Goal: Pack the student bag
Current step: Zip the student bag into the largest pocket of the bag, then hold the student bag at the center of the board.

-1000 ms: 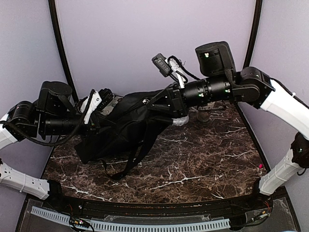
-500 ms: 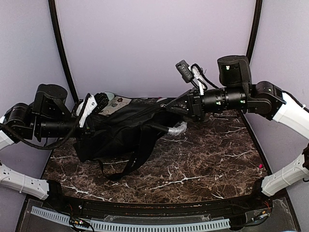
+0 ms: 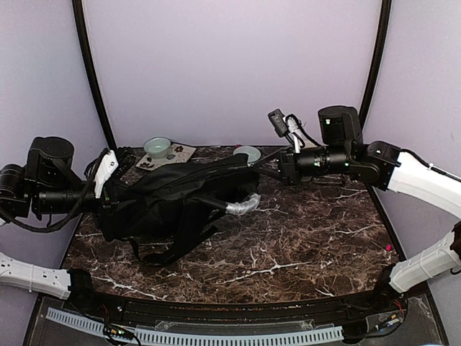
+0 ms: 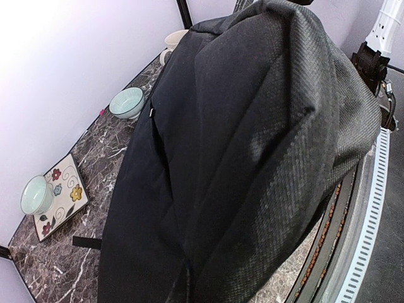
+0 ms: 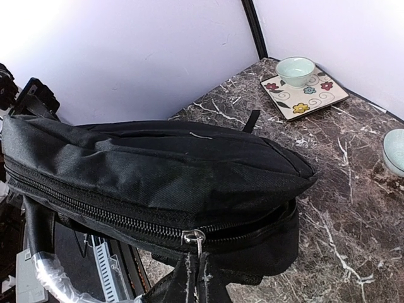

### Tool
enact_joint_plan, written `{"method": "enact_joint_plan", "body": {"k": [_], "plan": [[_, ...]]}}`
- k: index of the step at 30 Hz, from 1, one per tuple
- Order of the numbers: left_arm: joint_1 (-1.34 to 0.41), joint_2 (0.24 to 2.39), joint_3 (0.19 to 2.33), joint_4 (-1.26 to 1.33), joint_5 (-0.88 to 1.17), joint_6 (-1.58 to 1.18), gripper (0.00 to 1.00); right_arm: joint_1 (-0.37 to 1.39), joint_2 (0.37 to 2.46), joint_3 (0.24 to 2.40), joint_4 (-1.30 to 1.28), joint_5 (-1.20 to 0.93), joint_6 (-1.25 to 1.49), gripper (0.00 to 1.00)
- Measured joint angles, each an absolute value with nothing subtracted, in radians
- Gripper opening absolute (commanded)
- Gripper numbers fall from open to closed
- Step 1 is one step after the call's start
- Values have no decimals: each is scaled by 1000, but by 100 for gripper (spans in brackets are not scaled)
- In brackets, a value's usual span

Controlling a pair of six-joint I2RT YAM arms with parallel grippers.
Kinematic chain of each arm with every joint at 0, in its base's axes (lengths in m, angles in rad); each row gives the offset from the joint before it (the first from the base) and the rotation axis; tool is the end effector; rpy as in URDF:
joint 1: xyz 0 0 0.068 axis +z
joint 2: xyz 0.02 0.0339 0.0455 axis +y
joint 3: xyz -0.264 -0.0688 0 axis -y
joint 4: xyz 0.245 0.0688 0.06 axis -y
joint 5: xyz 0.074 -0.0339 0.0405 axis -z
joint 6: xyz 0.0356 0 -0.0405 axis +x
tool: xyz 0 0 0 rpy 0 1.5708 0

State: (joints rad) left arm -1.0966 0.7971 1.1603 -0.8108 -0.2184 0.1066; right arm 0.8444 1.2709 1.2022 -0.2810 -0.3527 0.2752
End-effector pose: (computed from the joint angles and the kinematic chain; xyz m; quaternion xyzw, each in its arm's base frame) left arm 0.0714 -0.1222 0.3984 0.4283 0.7265 -0.1703 0.5096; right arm 0.1844 0.2261 0.3720 -0.3230 0.7459 0.4215 0.4019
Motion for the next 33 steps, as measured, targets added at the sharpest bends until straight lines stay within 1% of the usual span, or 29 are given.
{"method": "enact_joint_plan", "body": {"k": [2, 3, 4, 6, 7, 8, 9, 10, 11, 14, 15, 17, 18, 19, 22, 23, 26, 29, 33], "plan": [[-1097, 800, 1160, -812, -216, 100, 4, 841, 1280, 1207, -277, -376, 287, 0], [-1097, 802, 1160, -813, -214, 96, 9, 839, 1285, 1214, -276, -387, 293, 0], [-1097, 804, 1160, -813, -210, 93, 16, 837, 1287, 1222, -273, -400, 300, 0], [-1097, 811, 1164, -816, -202, 78, 44, 837, 1290, 1248, -278, -412, 310, 0], [-1097, 817, 1173, -824, -202, 68, 57, 840, 1295, 1269, -288, -416, 314, 0], [-1096, 824, 1183, -833, -204, 64, 64, 844, 1300, 1291, -297, -419, 315, 0], [-1092, 834, 1198, -847, -207, 55, 70, 849, 1310, 1326, -309, -419, 316, 0], [-1091, 848, 1218, -867, -202, 42, 73, 855, 1319, 1356, -319, -418, 312, 0], [-1090, 849, 1220, -869, -203, 43, 75, 864, 1330, 1391, -331, -416, 307, 0], [-1089, 883, 1277, -917, -194, 41, 76, 908, 1370, 1491, -361, -409, 283, 0], [-1089, 900, 1316, -942, -188, 41, 79, 927, 1387, 1523, -367, -405, 274, 0], [-1089, 934, 1402, -967, -175, 41, 89, 961, 1417, 1570, -373, -403, 266, 0], [-1089, 955, 1467, -982, -166, 39, 93, 979, 1433, 1593, -375, -402, 266, 0], [-1089, 973, 1531, -989, -157, 42, 94, 994, 1448, 1611, -375, -402, 266, 0], [-1089, 1019, 1731, -998, -115, 37, 94, 1033, 1493, 1665, -373, -404, 267, 0], [-1088, 1044, 1809, -1007, -93, 36, 93, 1038, 1502, 1673, -372, -405, 267, 0], [-1088, 1091, 1946, -1050, -49, 27, 89, 1054, 1548, 1723, -369, -419, 267, 0], [-1088, 1175, 2026, -1112, -27, 15, 87, 1064, 1622, 1800, -359, -434, 265, 0], [-1088, 1307, 2061, -1163, -25, 10, 80, 1081, 1708, 1884, -335, -453, 262, 0]]}}
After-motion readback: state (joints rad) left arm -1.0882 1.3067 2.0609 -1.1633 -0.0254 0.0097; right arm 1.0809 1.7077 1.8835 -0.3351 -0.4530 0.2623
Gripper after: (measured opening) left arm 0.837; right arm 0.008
